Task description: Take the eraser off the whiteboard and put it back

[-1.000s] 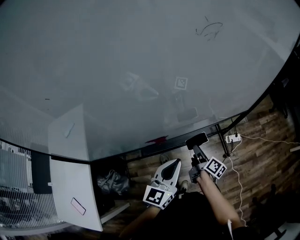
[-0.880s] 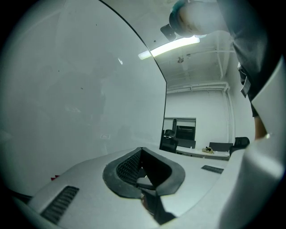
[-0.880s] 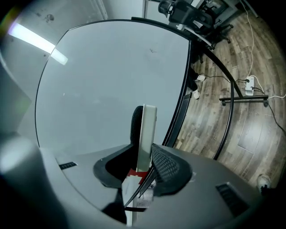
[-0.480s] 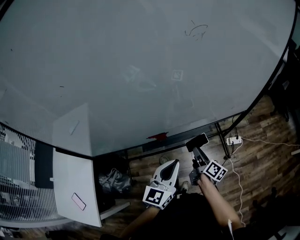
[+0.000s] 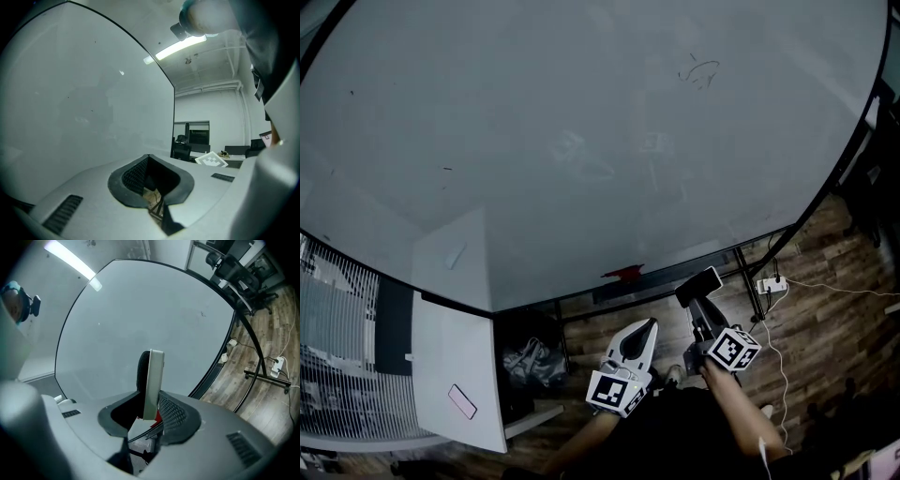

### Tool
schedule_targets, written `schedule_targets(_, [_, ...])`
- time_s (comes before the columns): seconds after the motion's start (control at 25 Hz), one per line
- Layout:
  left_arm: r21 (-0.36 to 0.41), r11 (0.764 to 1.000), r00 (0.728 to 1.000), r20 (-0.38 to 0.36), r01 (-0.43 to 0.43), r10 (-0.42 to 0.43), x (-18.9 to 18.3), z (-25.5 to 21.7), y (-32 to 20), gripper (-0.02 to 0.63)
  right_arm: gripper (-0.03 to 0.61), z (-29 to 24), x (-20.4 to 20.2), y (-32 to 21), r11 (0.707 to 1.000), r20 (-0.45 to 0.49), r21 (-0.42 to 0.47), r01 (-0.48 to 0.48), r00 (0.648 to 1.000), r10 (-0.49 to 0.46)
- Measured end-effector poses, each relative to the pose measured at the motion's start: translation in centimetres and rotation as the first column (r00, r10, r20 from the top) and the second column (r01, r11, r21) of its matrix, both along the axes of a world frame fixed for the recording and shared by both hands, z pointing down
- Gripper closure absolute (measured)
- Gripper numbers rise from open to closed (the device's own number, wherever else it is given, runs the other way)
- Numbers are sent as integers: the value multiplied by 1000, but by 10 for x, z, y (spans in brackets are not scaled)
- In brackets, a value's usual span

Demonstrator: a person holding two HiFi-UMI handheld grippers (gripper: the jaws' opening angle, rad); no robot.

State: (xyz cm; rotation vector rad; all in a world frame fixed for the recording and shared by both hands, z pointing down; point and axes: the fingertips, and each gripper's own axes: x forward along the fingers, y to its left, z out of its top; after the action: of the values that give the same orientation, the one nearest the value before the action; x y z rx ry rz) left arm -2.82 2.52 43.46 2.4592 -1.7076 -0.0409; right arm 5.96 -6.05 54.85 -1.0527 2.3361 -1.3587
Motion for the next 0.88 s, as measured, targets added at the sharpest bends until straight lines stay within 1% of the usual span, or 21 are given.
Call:
schedule_targets(0.2, [12,1000,1000,-14,4,-4,-11,-1,0,606,443,-10,-4,4,999,-42,41,-3,999,4])
schedule_targets(0.36, [12,1000,1000,-22,-8,9,-19,-1,4,606,443,-16,-8,12,997,-97,78,-2,995,9])
schedule_targets(0.64, [-3,1000,999,-28,-30,30,-41,-5,9,606,443,-33,-23,30,988,-190,156,15,982,15])
schedule_targets(0.8, [-10,999,998,-45,-37,36,-49,-5,14,606,443,-42,-26,43,980,-239,197,19,971,29])
schedule_targets(0.88, [-14,999,998,-42,-49,48,-51,-6,16,606,443,-46,-27,51,974,-268,226,24,963,38])
